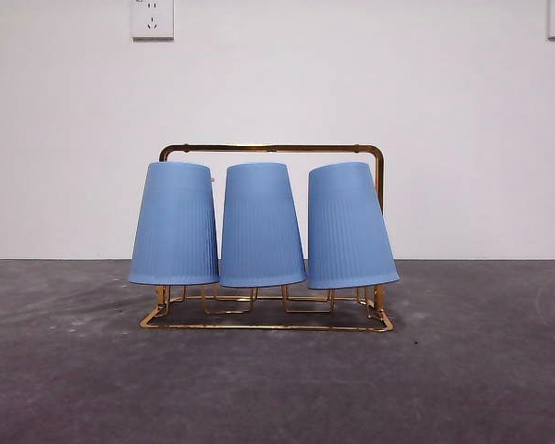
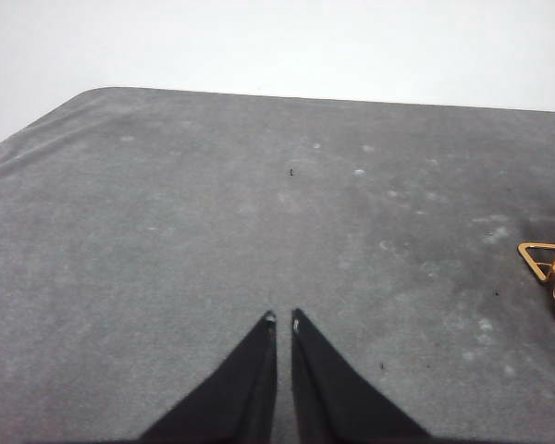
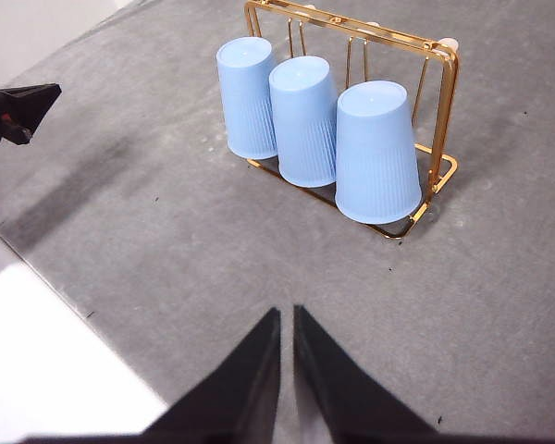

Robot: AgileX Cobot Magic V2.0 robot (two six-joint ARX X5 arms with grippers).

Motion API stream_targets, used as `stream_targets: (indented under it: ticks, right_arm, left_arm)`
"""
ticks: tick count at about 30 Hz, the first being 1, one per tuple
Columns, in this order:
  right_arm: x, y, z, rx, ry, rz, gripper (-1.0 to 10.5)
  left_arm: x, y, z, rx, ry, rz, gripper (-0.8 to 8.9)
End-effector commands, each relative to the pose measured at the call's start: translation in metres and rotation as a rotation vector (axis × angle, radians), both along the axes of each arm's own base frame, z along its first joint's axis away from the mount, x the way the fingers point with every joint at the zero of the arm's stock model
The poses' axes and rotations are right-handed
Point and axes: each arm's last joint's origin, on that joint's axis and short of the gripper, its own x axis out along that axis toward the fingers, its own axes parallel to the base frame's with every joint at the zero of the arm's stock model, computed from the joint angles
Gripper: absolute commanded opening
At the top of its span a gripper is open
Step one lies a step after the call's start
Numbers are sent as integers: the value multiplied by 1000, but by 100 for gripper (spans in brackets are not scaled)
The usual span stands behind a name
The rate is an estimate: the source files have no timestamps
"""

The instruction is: Pick the top cup and place it on cupholder, pick up the mid cup and place it on cupholder, last pick the bottom cup and place it on cupholder.

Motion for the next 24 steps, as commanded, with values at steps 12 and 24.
stream_targets:
  ticks: [12,24]
  right_arm:
    - [2,-4,-2,23,-25,-72,19]
    - [40,-25,-138,-69,-447,-496,19]
  left_arm:
    - [1,0,-7,-5,25,0,24]
    - [1,0,-7,-5,25,0,24]
